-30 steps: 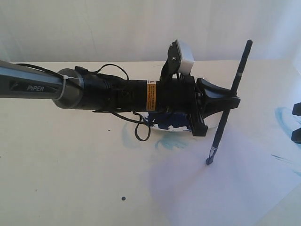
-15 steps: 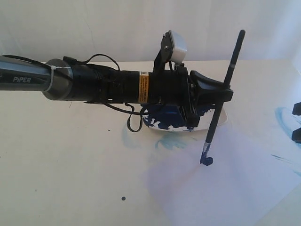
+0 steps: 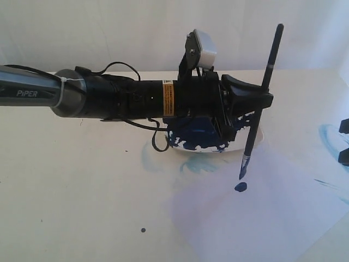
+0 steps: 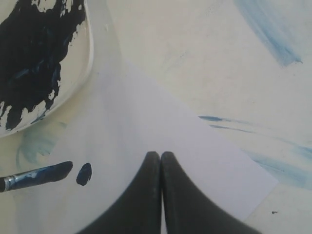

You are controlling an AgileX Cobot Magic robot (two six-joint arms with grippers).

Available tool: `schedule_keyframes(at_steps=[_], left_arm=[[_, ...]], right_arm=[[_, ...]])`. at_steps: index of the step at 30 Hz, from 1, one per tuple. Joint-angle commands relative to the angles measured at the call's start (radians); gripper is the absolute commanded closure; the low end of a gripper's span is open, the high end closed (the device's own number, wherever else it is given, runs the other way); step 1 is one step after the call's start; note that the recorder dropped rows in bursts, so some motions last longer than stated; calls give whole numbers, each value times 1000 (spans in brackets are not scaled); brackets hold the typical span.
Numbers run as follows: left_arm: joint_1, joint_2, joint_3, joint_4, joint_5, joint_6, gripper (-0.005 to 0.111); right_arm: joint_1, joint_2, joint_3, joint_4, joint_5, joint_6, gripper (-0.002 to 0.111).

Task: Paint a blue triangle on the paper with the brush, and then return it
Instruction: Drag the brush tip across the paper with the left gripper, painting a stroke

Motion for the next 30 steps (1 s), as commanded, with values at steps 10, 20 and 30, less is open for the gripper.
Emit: schedule_keyframes(at_steps=[10, 20, 30], left_arm=[[-6, 23, 6, 9, -8, -9, 107], [-6, 23, 6, 24, -8, -73, 107], [-6, 23, 6, 62, -8, -114, 107]], right_arm=[[-6, 1, -4, 7, -2, 3, 108], [-6, 1, -4, 8, -2, 3, 108], [-6, 1, -4, 10, -2, 12, 108]])
